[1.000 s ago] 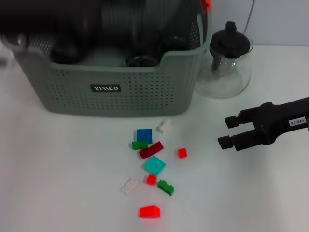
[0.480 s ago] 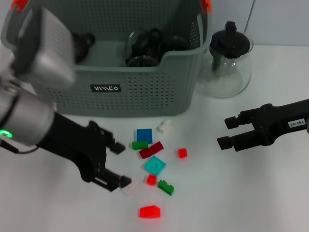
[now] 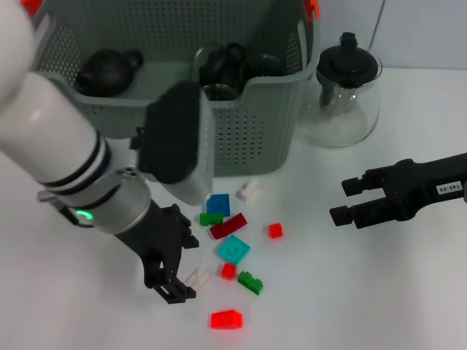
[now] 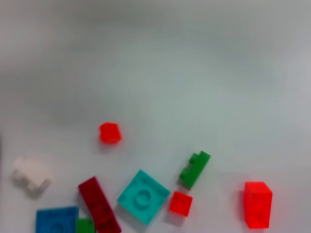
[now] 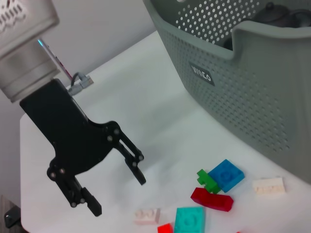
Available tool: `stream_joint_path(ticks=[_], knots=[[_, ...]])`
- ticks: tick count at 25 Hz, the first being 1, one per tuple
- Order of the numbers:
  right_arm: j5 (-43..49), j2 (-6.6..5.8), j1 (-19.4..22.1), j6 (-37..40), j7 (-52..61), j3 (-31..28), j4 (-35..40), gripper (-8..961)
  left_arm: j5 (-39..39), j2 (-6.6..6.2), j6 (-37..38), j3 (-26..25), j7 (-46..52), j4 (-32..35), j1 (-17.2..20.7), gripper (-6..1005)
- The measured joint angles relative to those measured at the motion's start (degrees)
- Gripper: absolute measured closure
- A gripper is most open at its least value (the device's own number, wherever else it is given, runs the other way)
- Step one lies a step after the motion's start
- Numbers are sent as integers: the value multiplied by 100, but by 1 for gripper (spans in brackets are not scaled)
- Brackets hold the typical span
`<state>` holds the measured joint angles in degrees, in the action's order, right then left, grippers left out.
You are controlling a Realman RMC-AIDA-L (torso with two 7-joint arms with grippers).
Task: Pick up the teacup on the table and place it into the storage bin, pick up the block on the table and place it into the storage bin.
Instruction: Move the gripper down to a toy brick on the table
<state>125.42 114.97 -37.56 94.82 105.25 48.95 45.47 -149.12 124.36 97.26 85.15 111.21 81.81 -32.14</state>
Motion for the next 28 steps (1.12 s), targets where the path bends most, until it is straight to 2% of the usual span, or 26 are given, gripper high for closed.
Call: stream_joint_path(ticks=[13, 19, 28], knots=[[-27, 44, -84, -142, 6, -102, -307, 111, -486, 21, -359, 1362, -1004, -200, -373, 245], [-28, 60, -94, -104, 3, -102, -320, 111, -455, 14, -594, 1506, -1150, -662, -677, 245], [6, 59, -93, -55, -13, 7, -291, 111, -519, 18, -974, 1735, -1207, -1042, -748, 246]])
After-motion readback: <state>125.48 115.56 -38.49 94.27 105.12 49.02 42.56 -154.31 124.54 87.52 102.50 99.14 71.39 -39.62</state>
